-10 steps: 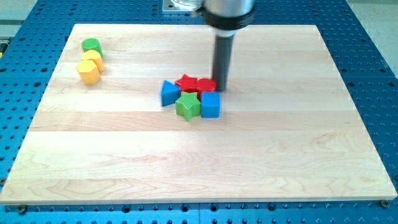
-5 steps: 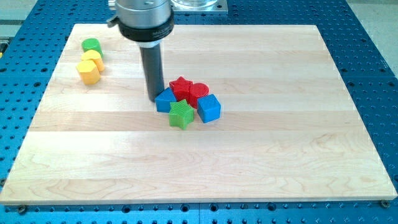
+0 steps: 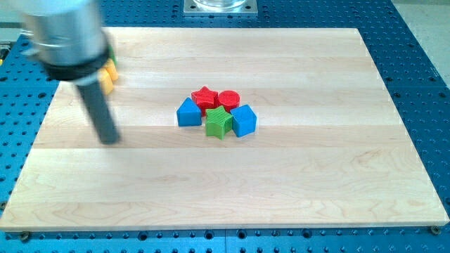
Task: Slide the green blocks and yellow hexagon into the group of blocks
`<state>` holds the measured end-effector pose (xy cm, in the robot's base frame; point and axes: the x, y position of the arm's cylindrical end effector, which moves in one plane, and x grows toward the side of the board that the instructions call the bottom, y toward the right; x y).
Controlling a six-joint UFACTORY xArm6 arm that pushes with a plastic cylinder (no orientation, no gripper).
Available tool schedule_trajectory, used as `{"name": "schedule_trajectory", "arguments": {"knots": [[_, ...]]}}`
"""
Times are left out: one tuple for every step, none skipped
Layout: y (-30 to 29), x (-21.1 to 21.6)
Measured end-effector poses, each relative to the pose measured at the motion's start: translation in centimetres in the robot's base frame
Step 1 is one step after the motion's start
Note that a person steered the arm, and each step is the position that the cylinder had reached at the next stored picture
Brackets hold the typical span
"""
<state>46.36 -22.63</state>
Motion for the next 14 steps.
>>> {"name": "schedule_trajectory", "arguments": {"knots": [[-5.5,-6.1],[-2.9,-9.3],[1.5,-11.6],[12.6,-8.6],[13.4,-8.2],[2.9,-6.6],[-3.2,-11.0],[-4.1,-17.8],[-3.7,-21.4],[3.2,-15.9],[11.7,-10.2],[9.5,-12.3],[4.7,-12.4],[6.6,-8.2]]}}
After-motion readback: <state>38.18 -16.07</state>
